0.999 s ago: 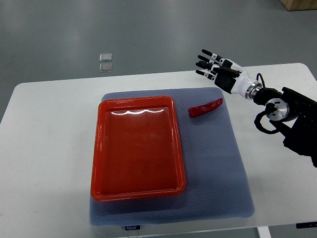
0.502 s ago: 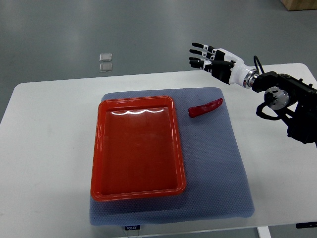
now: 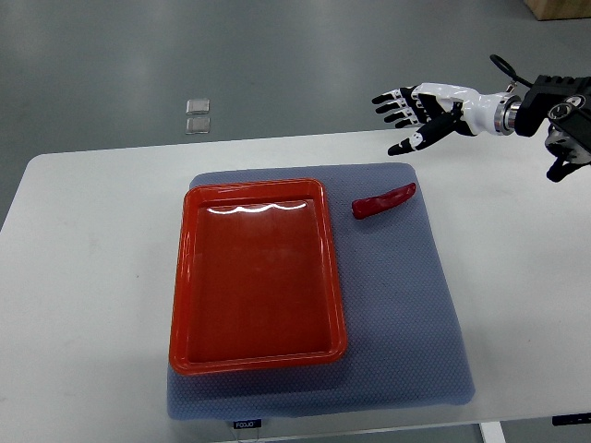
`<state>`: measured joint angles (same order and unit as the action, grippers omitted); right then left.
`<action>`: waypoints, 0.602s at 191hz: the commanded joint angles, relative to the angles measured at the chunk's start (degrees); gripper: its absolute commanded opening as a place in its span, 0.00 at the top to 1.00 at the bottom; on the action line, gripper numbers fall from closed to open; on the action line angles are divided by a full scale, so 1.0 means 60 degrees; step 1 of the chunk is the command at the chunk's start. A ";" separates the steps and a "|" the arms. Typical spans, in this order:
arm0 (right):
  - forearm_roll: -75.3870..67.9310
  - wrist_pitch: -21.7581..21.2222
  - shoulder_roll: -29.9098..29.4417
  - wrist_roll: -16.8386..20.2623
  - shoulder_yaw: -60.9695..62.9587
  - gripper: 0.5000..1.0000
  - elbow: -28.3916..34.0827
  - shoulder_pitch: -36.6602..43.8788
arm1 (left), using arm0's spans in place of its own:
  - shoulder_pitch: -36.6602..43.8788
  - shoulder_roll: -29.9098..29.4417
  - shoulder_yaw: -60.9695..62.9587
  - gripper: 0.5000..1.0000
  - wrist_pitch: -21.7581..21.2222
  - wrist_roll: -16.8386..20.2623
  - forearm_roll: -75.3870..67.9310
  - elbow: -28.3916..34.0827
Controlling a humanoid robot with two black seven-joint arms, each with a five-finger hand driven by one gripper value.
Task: Place red pepper on red tray
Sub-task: 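Lower the right hand onto the red pepper and close fingers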
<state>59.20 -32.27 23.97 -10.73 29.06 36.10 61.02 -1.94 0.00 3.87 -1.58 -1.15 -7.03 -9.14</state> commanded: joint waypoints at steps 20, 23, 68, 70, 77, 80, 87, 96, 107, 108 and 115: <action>0.3025 0.0325 -0.0011 -0.0219 -0.0023 0.18 0.0604 0.0011 | 0.0000 0.0000 0.0000 0.00 -0.0001 0.0001 0.0000 0.0000; 0.3228 0.0412 -0.0055 -0.0219 -0.0082 0.18 0.0648 0.0025 | 0.0000 0.0000 0.0000 0.00 -0.0001 0.0001 0.0000 0.0000; 0.3991 0.2008 -0.0582 -0.0234 -0.2453 0.18 0.0765 0.0392 | 0.0000 0.0000 0.0000 0.00 -0.0001 0.0001 0.0000 0.0000; 0.3991 0.2125 -0.0597 -0.0234 -0.2600 0.18 0.0765 0.0406 | 0.0000 0.0000 0.0000 0.00 -0.0001 0.0001 0.0000 0.0000; 0.3991 0.2462 -0.0641 -0.0234 -0.3054 0.18 0.0765 0.0494 | 0.0000 0.0000 0.0000 0.00 -0.0001 0.0001 0.0000 0.0000; 0.3991 0.2580 -0.0656 -0.0234 -0.3187 0.18 0.0765 0.0524 | 0.0000 0.0000 0.0000 0.00 -0.0001 0.0001 0.0000 0.0000; 0.3991 0.2960 -0.0772 -0.0234 -0.3655 0.18 0.0765 0.0640 | 0.0000 0.0000 0.0000 0.00 -0.0001 0.0001 0.0000 0.0000; 0.4006 0.3254 -0.0875 -0.0234 -0.4007 0.18 0.0736 0.0670 | 0.0000 0.0000 0.0000 0.00 -0.0001 0.0001 0.0000 0.0000; 0.4006 0.3474 -0.0992 -0.0234 -0.4286 0.18 0.0663 0.0670 | 0.0000 0.0000 0.0000 0.00 -0.0001 0.0001 0.0000 0.0000; 0.4006 0.3503 -0.1021 -0.0234 -0.4315 0.18 0.0663 0.0670 | 0.0000 0.0000 0.0000 0.00 -0.0001 0.0001 0.0000 0.0000; 0.4006 0.3547 -0.1066 -0.0234 -0.4374 0.18 0.0648 0.0670 | 0.0000 0.0000 0.0000 0.00 -0.0001 0.0001 0.0000 0.0000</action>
<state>83.19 -13.20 18.75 -12.13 5.58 40.42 64.86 -1.93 0.00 3.87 -1.58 -1.14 -7.03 -9.14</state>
